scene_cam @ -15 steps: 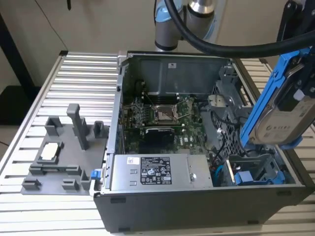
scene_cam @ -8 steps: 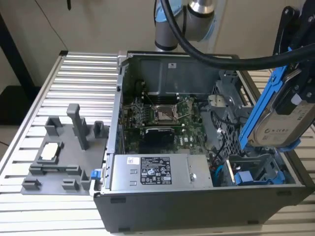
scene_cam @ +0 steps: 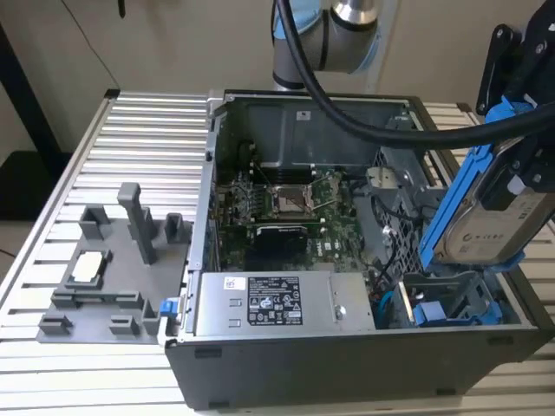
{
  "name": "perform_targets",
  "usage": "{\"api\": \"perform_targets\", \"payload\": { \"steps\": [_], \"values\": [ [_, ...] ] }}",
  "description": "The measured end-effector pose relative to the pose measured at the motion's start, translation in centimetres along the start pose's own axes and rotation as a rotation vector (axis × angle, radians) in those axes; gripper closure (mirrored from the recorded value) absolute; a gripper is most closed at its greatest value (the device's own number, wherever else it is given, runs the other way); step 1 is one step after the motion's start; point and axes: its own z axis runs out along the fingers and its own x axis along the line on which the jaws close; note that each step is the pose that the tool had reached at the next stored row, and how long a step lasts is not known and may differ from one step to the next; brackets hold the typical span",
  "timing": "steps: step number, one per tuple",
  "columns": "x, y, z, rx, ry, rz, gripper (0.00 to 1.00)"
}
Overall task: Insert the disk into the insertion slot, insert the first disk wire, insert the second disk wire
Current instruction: 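Insert the disk into the insertion slot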
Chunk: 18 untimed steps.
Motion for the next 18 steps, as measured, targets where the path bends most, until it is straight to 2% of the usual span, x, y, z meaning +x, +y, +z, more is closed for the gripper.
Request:
{"api": "perform_targets", "payload": {
  "steps": [18],
  "values": [
    [0.01,-0.17,2.18,0.0,0.0,0.0,0.67]
  ]
}}
